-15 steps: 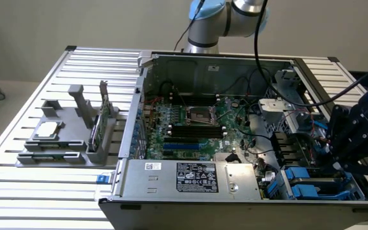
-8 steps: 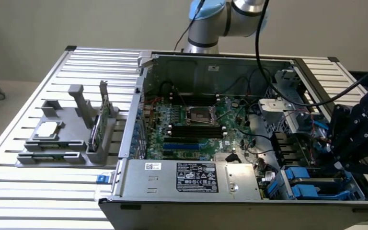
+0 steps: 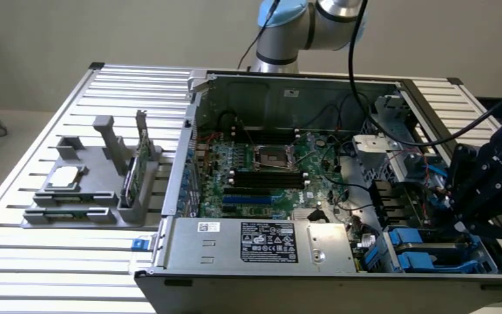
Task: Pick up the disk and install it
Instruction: 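Insert the first disk wire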
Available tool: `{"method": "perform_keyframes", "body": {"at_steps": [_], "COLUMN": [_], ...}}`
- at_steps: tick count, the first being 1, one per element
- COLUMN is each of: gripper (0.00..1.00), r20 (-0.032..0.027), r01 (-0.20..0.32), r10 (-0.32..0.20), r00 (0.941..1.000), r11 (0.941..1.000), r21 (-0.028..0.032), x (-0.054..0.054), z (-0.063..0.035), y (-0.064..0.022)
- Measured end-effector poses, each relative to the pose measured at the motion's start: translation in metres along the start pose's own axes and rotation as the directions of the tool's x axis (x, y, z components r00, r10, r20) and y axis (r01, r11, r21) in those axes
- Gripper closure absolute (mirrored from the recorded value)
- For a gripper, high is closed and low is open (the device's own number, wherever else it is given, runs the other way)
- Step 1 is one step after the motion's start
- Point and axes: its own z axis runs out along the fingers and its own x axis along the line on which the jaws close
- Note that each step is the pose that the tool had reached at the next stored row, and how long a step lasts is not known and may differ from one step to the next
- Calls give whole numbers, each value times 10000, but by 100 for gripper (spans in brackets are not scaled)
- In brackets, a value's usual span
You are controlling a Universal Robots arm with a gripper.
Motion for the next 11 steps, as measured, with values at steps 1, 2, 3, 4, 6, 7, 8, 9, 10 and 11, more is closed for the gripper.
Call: {"method": "perform_keyframes", "body": {"at_steps": [1,2,3,4,6,7,8,9,10,11], "gripper": [83,83,83,83,83,83,83,83,83,83], "r20": [7,13,18,23,30,33,36,39,41,44], "r01": [1,0,0,0,1,1,2,2,3,2], "r10": [-1,0,0,0,-2,-1,-2,-3,-4,-3], "r00": [10000,10000,10000,10000,10000,10000,10000,10000,10000,10000], "r11": [10000,10000,10000,9999,9999,9998,9998,9997,9997,9996], "r21": [23,48,75,103,151,176,202,230,257,285], "x": [0,0,0,0,1,1,1,1,1,2], "z": [1,3,4,6,7,8,8,8,7,6], "y": [1,1,0,1,3,4,6,10,16,24]}}
